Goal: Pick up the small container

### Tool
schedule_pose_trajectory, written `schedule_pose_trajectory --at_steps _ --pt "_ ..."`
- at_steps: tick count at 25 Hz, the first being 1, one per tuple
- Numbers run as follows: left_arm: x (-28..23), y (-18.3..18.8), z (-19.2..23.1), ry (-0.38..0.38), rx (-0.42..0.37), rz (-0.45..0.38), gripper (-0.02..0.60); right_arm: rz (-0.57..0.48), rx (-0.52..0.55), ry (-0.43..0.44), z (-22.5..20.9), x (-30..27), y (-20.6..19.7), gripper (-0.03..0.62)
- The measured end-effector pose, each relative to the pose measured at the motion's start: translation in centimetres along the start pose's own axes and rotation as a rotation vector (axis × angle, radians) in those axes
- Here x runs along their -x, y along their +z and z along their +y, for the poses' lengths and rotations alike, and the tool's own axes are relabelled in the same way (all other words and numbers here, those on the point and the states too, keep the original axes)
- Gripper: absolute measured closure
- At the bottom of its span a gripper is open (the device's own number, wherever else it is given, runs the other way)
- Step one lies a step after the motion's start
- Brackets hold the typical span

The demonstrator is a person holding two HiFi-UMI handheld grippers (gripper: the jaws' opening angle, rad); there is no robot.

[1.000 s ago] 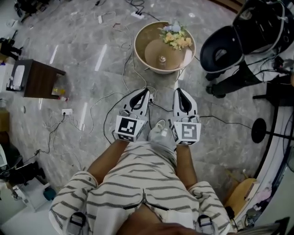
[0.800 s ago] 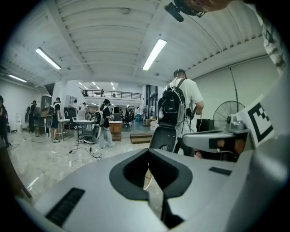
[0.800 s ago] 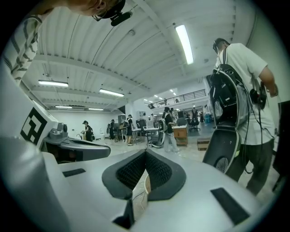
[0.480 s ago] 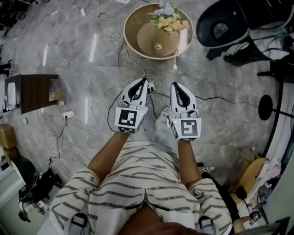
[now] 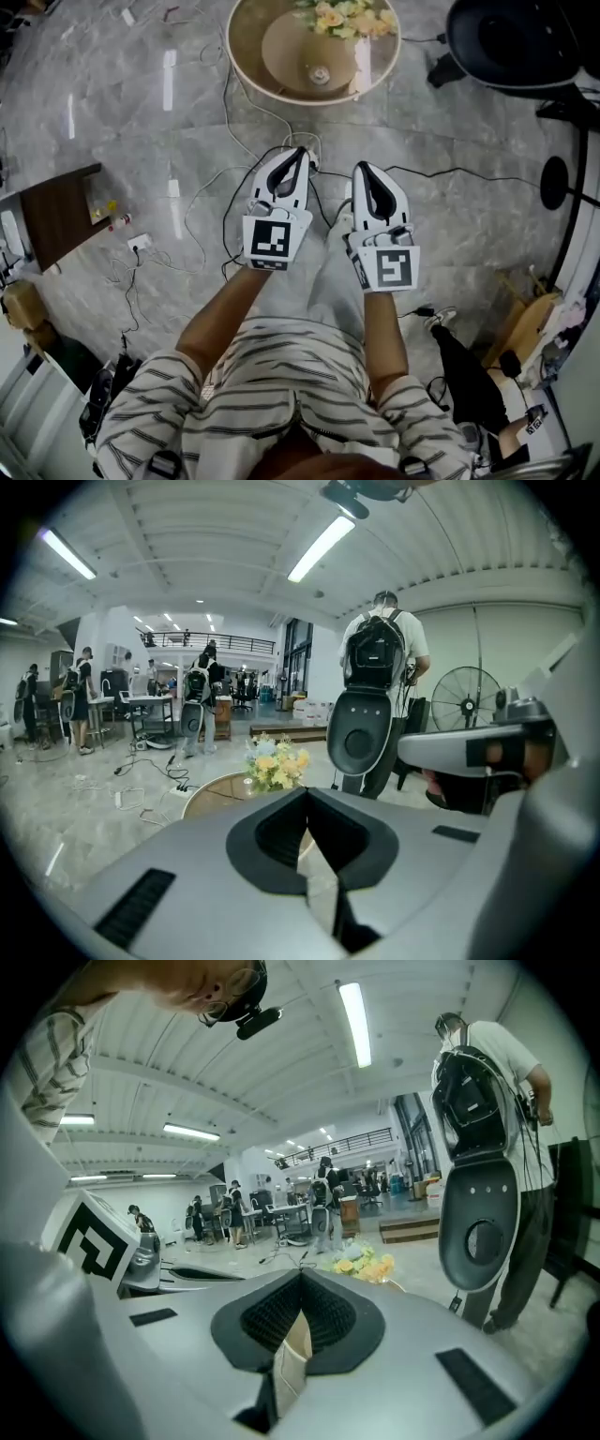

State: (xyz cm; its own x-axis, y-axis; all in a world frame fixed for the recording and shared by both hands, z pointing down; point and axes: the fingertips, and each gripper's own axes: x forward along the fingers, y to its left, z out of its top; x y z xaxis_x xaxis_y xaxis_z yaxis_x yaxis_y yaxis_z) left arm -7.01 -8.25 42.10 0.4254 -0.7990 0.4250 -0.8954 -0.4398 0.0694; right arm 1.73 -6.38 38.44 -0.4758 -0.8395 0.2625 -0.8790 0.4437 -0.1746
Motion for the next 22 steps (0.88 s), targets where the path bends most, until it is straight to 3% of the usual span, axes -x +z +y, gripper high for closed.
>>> schedule_pose_trajectory --at_steps 8,22 --pt "-7.4 -5.4 3.7 0.011 0.06 0.019 0.583 0.028 -0.034 -0.037 -2.2 -4.2 -5.6 0.585" --pt "-19.0 -15.4 7.0 0.045 0.043 0.071 0.583 0.081 -0.078 -0.048 -6.3 -9.5 -15.2 0.585"
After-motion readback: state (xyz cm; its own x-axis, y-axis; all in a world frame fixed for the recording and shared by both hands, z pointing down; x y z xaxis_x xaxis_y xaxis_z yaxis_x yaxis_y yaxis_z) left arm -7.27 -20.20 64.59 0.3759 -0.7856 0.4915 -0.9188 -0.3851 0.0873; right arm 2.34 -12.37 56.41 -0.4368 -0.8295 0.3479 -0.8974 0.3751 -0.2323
